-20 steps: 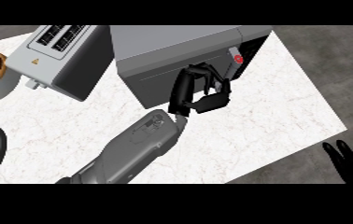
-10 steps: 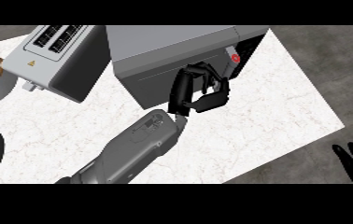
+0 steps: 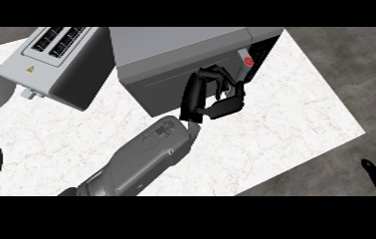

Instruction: Pick up the milk, place it into the microwave and close the microwave

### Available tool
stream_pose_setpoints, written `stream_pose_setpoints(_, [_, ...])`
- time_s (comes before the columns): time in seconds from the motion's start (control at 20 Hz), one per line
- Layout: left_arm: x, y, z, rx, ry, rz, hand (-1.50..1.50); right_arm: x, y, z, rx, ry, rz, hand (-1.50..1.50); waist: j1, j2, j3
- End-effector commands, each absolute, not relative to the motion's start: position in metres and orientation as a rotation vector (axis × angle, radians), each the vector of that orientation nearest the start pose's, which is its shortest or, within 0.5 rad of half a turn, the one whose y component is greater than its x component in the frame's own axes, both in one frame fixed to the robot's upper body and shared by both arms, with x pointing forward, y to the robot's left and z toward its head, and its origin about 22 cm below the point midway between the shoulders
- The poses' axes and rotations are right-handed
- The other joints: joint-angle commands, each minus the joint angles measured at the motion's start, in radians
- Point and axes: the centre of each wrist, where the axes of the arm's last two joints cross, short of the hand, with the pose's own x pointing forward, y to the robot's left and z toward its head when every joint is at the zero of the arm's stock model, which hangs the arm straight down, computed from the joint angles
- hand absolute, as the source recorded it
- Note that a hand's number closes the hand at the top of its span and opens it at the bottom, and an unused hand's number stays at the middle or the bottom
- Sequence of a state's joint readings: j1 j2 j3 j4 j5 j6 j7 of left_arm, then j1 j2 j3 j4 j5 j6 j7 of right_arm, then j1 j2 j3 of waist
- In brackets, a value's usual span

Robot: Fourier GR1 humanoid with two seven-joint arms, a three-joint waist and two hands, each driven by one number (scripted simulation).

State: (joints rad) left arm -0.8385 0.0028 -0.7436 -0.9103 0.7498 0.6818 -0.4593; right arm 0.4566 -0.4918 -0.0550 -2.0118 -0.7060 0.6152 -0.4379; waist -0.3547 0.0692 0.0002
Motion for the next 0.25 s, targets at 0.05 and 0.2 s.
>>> stream_pose_setpoints(0.05, [0.3544, 0.0104, 0.0535, -0.168, -1.828, -0.097, 1.50, 0.1310, -0.3389, 0.0735, 0.741, -1.984, 0.200, -1.50, -0.015, 0.017, 0.000])
stream_pose_setpoints(0.2, [0.3544, 0.0100, 0.0530, -0.168, -1.819, -0.094, 1.50, 0.1290, -0.3383, 0.0763, 0.759, -1.977, 0.209, -1.50, -0.024, 0.015, 0.000])
